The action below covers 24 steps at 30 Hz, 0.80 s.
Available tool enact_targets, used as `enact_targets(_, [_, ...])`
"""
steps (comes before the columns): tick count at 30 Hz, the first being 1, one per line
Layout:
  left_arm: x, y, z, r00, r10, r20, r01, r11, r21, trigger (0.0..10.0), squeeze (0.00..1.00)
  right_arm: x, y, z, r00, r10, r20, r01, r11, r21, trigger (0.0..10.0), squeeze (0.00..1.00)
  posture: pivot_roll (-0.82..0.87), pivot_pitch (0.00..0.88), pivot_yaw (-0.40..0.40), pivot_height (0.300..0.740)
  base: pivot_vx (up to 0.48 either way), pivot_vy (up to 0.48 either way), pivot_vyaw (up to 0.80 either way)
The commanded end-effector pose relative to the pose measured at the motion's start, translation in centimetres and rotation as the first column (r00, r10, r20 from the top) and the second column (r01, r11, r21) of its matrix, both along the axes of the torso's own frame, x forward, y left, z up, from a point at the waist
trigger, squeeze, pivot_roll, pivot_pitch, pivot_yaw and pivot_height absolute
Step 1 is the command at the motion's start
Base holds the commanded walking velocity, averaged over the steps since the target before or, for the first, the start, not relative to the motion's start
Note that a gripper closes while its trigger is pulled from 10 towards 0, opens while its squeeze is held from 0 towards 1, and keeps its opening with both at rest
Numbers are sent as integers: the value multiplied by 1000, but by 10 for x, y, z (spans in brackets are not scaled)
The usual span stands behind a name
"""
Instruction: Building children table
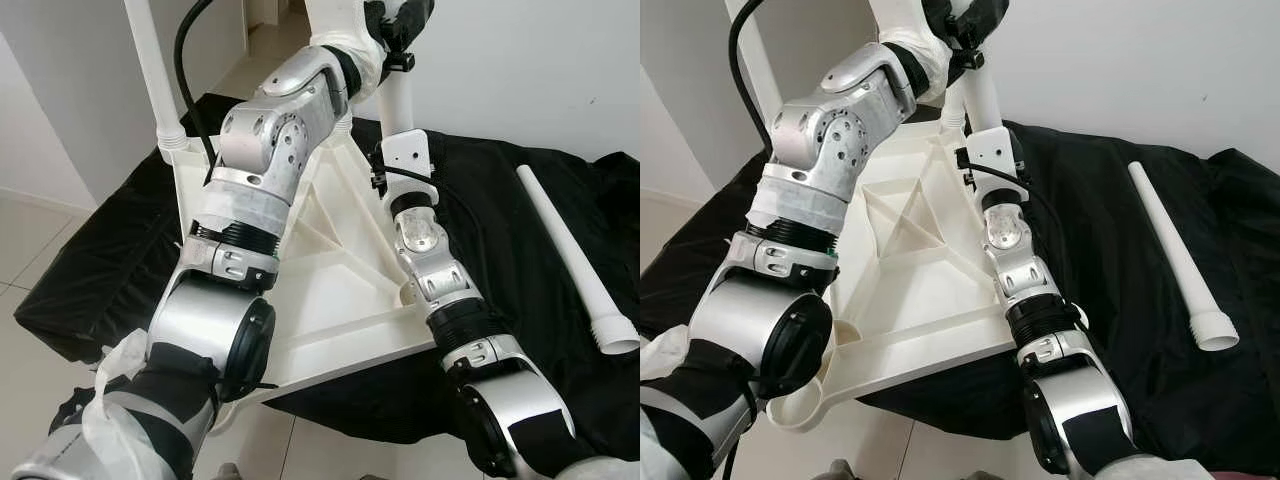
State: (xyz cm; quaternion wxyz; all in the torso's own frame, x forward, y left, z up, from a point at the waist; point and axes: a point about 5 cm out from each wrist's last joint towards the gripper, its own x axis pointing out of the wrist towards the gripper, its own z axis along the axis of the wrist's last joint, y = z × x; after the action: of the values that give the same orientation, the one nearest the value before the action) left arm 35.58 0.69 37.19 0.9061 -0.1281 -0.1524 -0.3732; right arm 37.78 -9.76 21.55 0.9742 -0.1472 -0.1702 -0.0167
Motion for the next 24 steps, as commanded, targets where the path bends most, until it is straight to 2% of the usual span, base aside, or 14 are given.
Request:
enact_targets(1, [-4, -6, 8, 999, -13, 42, 13, 1000, 10, 10000, 0, 2, 0, 1, 1000, -8, -1, 8, 1000, 10, 0, 0, -44, 0, -51, 740, 0, 0, 0])
enact_targets(9, [-8, -12, 7, 997, -36, 69, 33, 999, 37, 10000, 0, 4, -2, -1, 1000, -26, -11, 27, 999, 23, 0, 0, -46, 0, -49, 740, 0, 0, 0])
enact_targets(10, [-10, -12, 7, 996, -47, 81, 44, 998, 37, 10000, 0, 4, -4, -2, 999, -42, -16, 42, 999, 28, 10000, 0, -46, 0, -48, 740, 0, 0, 0])
enact_targets(12, [-12, -14, 7, 993, -64, 95, 61, 998, 36, 10000, 24, 5, -6, -2, 998, -52, -24, 53, 998, 39, 10000, 0, -46, 0, -48, 740, 0, 0, 0])
enact_targets(13, [-13, -14, 7, 992, -83, 98, 81, 996, 24, 10000, 1000, 6, -7, -2, 998, -56, -29, 57, 997, 45, 10000, 0, -45, 0, -49, 740, 0, 0, 0])
enact_targets(23, [-17, -15, 9, 987, -117, 112, 117, 993, 7, 10000, 1000, 6, -8, -5, 997, -57, -47, 60, 996, 67, 10000, 0, -43, 0, -49, 740, 0, 0, 0])
enact_targets(24, [-18, -16, 9, 987, -115, 116, 114, 993, 16, 10000, 475, 7, -9, -6, 997, -58, -54, 62, 995, 76, 10000, 0, -41, 0, -51, 740, 0, 0, 0])
